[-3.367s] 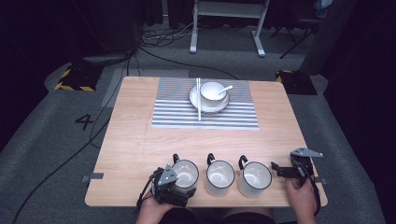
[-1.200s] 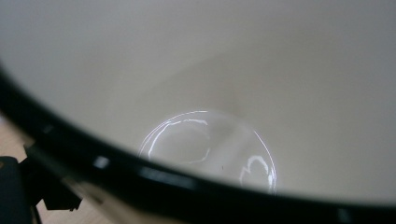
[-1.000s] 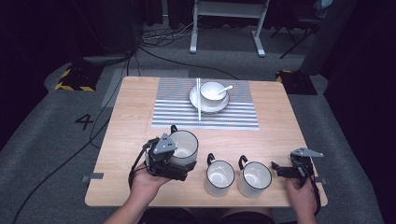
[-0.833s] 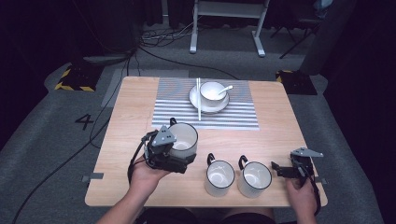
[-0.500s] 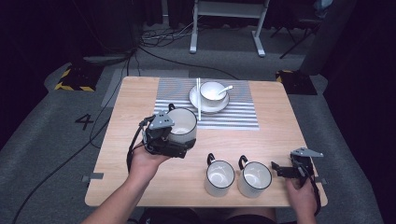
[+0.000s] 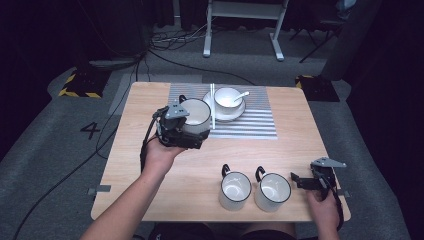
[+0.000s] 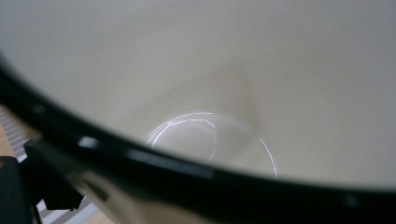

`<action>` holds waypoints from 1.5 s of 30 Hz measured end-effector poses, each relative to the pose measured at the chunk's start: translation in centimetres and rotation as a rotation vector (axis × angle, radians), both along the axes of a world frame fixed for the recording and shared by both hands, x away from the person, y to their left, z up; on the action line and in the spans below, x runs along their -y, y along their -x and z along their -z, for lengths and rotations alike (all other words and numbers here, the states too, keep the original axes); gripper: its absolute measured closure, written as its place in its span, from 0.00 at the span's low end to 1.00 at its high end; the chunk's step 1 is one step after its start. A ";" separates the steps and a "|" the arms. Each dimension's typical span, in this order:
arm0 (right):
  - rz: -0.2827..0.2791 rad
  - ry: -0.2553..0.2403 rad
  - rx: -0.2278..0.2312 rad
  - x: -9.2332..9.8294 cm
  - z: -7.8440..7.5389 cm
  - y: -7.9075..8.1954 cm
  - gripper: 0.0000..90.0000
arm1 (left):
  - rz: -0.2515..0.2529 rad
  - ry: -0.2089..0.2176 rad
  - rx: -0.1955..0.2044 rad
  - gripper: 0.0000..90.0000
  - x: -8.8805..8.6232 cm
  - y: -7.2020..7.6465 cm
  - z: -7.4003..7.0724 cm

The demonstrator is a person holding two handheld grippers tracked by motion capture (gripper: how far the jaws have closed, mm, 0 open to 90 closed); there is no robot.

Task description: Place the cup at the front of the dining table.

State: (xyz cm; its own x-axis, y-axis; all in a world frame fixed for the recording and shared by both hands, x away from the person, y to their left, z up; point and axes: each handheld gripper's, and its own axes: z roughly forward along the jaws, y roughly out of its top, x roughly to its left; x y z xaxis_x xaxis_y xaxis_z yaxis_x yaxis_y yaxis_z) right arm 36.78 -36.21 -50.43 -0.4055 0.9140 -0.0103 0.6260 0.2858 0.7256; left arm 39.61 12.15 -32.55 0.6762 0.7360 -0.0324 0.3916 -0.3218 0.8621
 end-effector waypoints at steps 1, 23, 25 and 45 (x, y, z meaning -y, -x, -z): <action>0.000 0.004 0.000 0.0 0.0 0.0 0.07 | -0.001 0.003 0.001 0.04 0.0 -0.2 -0.1; 0.000 0.004 0.000 0.0 0.0 0.0 0.07 | 0.009 -0.001 -0.005 0.04 -0.1 -8.0 -0.1; 0.000 0.004 0.000 0.0 0.0 0.0 0.07 | 0.012 -0.005 -0.016 0.04 -0.2 -8.8 0.0; -0.002 0.005 0.000 0.0 0.0 0.0 0.07 | -0.103 0.008 0.006 0.04 0.0 -16.1 1.5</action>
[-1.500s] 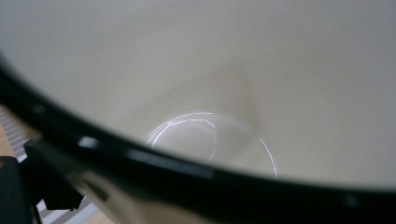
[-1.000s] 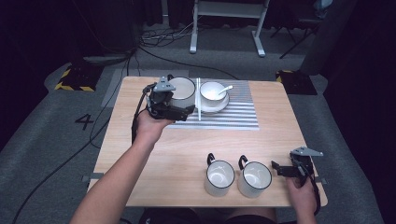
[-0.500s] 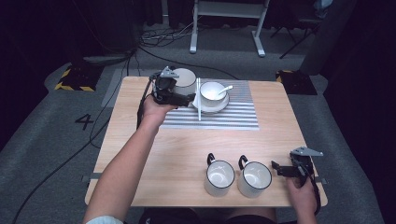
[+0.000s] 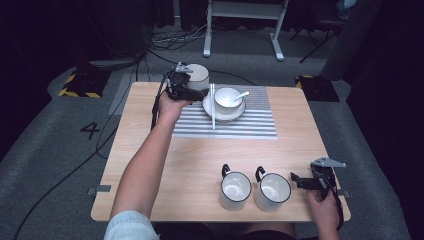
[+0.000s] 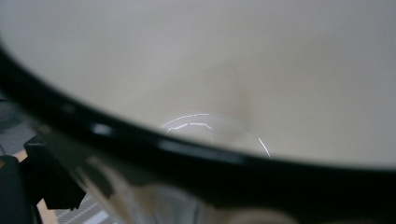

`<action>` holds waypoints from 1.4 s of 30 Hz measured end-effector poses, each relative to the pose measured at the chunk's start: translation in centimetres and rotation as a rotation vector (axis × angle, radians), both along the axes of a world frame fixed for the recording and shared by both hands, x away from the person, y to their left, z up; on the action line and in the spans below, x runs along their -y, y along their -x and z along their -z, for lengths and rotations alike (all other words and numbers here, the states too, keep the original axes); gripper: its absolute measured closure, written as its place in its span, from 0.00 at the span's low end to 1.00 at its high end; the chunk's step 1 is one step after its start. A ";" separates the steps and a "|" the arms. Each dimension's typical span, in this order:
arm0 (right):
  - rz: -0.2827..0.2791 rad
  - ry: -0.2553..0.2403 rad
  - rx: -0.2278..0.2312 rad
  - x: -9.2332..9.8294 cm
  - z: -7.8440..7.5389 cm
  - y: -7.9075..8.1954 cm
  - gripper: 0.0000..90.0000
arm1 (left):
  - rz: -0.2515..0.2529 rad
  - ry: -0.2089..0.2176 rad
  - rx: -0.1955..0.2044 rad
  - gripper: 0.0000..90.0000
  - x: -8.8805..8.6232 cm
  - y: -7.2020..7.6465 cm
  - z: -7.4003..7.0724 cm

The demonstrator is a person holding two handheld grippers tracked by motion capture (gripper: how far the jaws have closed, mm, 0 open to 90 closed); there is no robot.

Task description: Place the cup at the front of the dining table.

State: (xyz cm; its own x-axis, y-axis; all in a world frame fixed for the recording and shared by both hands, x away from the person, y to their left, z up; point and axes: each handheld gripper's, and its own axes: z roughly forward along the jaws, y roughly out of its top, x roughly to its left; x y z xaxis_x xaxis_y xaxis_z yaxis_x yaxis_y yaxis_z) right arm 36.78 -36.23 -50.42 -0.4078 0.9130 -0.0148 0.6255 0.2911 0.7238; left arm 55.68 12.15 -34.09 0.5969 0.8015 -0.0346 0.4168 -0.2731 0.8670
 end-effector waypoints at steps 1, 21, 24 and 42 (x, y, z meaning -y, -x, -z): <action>0.002 -0.003 0.000 0.0 0.0 0.0 0.07 | 0.001 0.008 0.004 0.04 0.0 -0.2 0.2; 0.002 0.000 -0.002 0.0 0.0 0.1 0.07 | -0.035 -0.006 -0.068 0.04 -0.6 -2.6 6.0; -0.001 0.000 -0.002 -0.1 0.0 0.1 0.07 | -0.046 -0.020 -0.087 0.04 -0.7 -2.8 7.1; 0.001 -0.001 -0.002 -0.1 0.0 0.2 0.07 | -0.064 -0.047 -0.221 0.04 -1.5 -3.3 11.7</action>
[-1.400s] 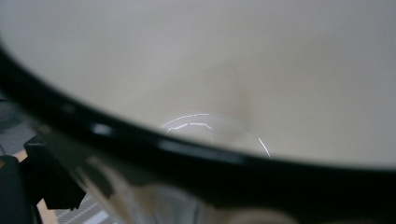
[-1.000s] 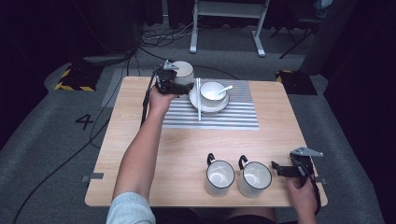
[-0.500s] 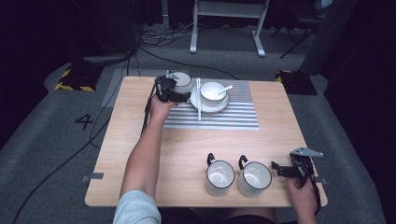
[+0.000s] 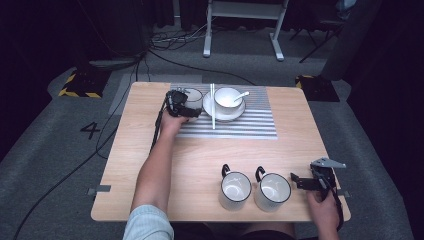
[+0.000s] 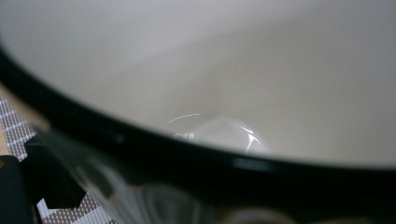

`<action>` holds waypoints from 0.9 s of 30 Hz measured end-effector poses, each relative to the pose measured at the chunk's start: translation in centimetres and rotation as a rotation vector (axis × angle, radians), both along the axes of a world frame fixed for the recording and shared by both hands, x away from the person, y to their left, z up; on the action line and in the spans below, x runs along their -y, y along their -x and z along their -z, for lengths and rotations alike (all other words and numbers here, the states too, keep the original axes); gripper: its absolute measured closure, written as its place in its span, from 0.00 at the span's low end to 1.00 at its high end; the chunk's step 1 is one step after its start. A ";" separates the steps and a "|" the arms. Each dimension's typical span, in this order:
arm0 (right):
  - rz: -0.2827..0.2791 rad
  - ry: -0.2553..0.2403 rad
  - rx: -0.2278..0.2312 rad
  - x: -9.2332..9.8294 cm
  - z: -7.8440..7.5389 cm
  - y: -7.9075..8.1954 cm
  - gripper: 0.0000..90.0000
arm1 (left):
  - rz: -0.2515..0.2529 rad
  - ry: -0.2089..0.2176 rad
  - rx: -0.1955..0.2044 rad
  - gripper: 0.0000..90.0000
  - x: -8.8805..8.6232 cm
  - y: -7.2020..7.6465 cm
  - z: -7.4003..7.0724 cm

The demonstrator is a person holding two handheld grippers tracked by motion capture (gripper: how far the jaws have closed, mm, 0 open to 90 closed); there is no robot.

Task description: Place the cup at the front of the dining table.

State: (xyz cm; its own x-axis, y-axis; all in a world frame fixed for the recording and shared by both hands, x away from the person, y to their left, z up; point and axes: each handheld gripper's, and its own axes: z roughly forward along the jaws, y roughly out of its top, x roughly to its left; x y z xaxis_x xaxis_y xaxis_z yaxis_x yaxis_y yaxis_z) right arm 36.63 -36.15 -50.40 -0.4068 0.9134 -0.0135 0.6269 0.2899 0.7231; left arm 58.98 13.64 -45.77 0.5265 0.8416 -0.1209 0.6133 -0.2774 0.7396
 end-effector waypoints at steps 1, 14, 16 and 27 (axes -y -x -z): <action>0.000 0.000 -0.001 0.0 0.0 0.0 0.07 | -0.004 0.002 -0.002 0.04 0.0 0.0 0.1; 0.003 -0.005 0.002 -0.1 0.0 0.0 0.07 | 0.009 -0.059 0.006 0.04 0.7 0.5 1.7; 0.003 -0.005 0.002 -0.1 0.0 0.0 0.07 | 0.007 -0.052 0.008 0.04 0.6 0.5 1.8; 0.003 -0.005 0.002 -0.1 0.0 0.0 0.07 | 0.041 -0.110 0.007 0.04 0.0 1.5 2.0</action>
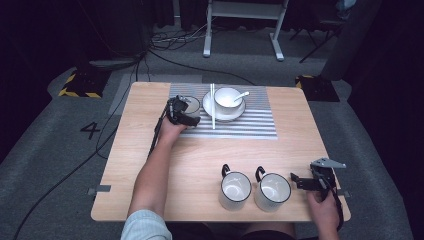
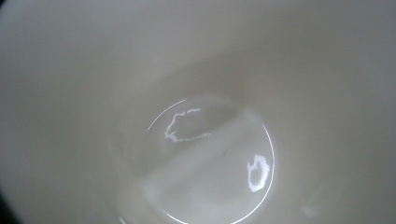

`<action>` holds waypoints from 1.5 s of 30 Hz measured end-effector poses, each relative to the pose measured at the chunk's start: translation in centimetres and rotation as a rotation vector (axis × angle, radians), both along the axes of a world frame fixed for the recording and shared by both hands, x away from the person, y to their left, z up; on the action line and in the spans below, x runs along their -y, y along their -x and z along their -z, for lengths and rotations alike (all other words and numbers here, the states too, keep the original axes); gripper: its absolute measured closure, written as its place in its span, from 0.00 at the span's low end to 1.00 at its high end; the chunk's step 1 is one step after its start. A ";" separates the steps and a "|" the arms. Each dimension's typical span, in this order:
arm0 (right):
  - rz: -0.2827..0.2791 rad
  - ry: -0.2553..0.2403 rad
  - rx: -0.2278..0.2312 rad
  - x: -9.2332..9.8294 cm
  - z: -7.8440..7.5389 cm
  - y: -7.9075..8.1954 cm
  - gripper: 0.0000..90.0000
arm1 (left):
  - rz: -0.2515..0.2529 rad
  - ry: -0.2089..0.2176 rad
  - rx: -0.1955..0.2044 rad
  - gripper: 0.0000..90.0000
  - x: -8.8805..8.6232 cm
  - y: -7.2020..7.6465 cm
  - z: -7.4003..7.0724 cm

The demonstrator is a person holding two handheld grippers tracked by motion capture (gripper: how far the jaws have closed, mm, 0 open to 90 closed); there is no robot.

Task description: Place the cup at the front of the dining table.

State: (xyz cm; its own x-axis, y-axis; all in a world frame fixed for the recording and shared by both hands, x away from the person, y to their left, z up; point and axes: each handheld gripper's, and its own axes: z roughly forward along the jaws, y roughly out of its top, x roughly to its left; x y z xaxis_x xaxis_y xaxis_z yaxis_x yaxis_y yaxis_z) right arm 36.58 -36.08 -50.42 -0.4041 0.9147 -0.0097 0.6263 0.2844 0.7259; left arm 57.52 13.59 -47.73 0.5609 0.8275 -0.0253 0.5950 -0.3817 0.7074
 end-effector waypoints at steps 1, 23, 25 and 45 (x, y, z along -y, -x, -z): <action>-0.001 0.000 0.000 0.0 0.0 0.0 0.07 | 0.012 -0.005 -0.001 0.03 -0.1 0.1 0.0; 0.000 0.000 0.001 0.0 0.0 0.0 0.08 | -0.046 0.061 0.007 0.00 -0.7 1.4 -2.5; 0.000 -0.001 0.001 0.0 0.0 0.0 0.08 | -0.036 0.050 0.017 0.00 -1.0 1.9 -3.0; -0.007 0.018 0.001 0.1 0.0 -0.1 0.08 | 0.070 0.042 0.089 0.01 -1.7 9.8 -9.0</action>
